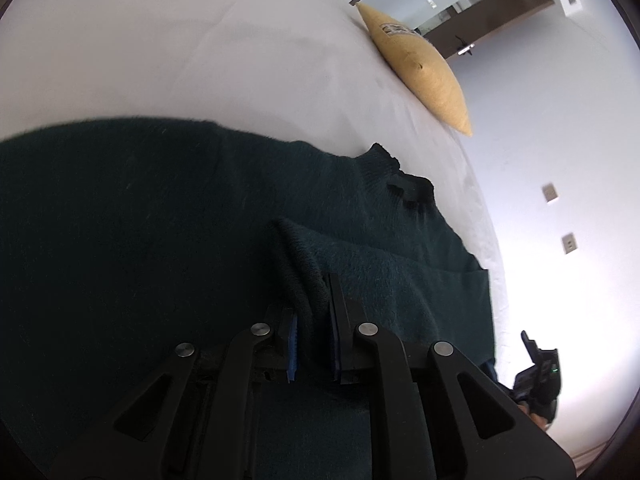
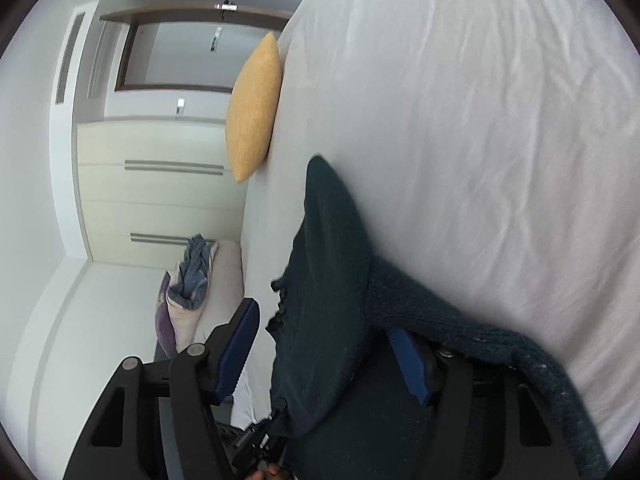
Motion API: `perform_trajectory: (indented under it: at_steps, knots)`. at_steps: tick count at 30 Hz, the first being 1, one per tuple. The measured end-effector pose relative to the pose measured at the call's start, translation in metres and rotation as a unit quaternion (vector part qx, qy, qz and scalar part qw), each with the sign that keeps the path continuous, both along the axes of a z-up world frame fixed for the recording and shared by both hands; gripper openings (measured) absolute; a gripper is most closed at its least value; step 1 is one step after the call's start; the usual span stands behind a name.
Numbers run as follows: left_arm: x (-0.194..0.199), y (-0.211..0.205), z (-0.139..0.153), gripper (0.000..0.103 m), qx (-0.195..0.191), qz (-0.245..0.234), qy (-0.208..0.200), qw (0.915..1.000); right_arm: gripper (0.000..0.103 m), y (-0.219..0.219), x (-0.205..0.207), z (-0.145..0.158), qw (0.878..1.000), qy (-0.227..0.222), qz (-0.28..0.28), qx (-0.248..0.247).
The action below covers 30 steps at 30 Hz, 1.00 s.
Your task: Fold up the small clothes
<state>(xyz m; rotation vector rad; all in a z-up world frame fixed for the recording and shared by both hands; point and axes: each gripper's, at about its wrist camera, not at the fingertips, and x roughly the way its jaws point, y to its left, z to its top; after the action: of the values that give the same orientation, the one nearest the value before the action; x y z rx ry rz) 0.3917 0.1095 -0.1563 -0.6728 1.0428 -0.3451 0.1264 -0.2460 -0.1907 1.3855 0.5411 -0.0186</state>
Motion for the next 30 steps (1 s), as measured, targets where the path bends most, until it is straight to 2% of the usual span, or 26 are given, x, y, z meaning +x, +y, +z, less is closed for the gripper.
perform_trajectory:
  at_steps: [2,5,9,13,16,18,21,23,27,30]
  knots:
    - [-0.003,0.003,0.000,0.012,-0.006,0.001,0.008,0.9999,0.065,0.000,-0.001,-0.002,1.000,-0.001,-0.004,0.005]
    - [-0.007,0.004,0.004,0.012,0.006,0.001,0.008,1.0000,0.065,0.001,-0.003,0.000,1.000,0.000,-0.010,-0.001]
    - [-0.014,0.008,0.009,0.012,0.009,0.006,0.013,0.9999,0.065,0.006,-0.006,0.002,1.000,0.012,0.005,-0.005]
    - [-0.030,0.016,0.027,0.012,0.040,0.034,-0.001,0.9986,0.067,0.006,-0.026,0.013,1.000,0.027,0.014,-0.005]
    - [-0.041,0.015,0.047,0.012,0.050,0.040,-0.035,0.9974,0.067,0.004,-0.027,0.043,0.998,0.006,0.020,-0.059]
    - [-0.039,0.006,0.056,0.012,0.057,0.030,-0.052,0.9966,0.068,0.001,-0.012,0.058,0.995,-0.007,0.033,-0.091]
    - [-0.028,-0.013,0.058,0.012,0.059,0.013,-0.060,0.9964,0.068,-0.004,0.020,0.066,0.993,-0.014,0.053,-0.101]
    - [-0.018,-0.027,0.053,0.012,0.057,-0.003,-0.064,0.9963,0.068,-0.006,0.050,0.068,0.990,-0.023,0.085,-0.110]
    - [-0.005,-0.050,0.030,0.012,0.077,-0.031,-0.033,0.9960,0.068,-0.009,0.101,0.062,0.982,-0.017,0.144,-0.123]
    - [-0.010,-0.054,0.014,0.012,0.079,-0.036,-0.022,0.9960,0.068,-0.019,0.127,0.047,0.981,0.011,0.153,-0.118]
